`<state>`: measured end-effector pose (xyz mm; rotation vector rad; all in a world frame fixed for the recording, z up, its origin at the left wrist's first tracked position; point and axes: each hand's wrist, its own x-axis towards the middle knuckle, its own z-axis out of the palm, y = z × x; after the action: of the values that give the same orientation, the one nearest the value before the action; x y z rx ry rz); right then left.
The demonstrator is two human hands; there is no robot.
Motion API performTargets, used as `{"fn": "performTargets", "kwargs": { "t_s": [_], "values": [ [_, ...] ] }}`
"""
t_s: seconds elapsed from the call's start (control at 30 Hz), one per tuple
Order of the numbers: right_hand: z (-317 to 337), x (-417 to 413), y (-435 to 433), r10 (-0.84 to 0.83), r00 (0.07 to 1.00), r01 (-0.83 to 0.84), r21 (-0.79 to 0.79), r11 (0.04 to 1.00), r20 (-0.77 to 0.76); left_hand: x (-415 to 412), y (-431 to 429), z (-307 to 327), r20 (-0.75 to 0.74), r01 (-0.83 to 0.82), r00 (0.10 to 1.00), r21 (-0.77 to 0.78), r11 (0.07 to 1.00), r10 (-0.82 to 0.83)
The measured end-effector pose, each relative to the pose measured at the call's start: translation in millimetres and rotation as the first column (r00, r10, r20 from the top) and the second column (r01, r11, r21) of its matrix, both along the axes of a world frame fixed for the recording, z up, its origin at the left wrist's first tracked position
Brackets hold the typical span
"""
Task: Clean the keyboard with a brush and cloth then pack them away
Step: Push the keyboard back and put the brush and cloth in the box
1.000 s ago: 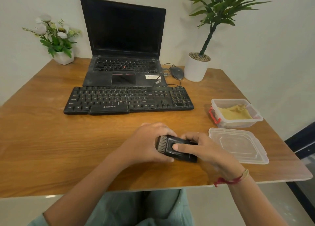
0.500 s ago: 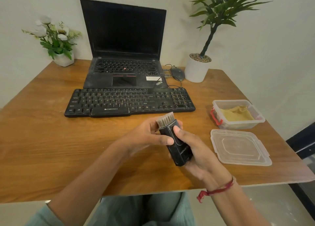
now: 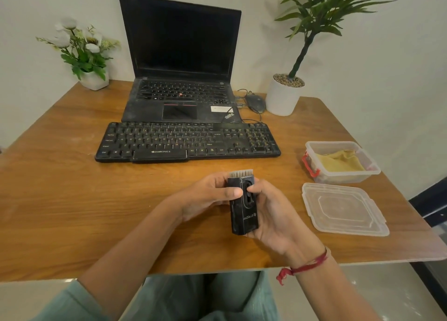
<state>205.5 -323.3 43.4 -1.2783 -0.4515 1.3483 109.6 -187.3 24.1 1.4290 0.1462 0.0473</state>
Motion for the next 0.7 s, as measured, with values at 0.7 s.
{"fn": "performTargets", "kwargs": {
  "t_s": [0.7],
  "values": [
    [9,61,-9,-0.281,0.947,0.266,0.106,0.958,0.159,31,15,13,0.214,-0.277,0.954,0.364,0.889,0.209]
  ]
}}
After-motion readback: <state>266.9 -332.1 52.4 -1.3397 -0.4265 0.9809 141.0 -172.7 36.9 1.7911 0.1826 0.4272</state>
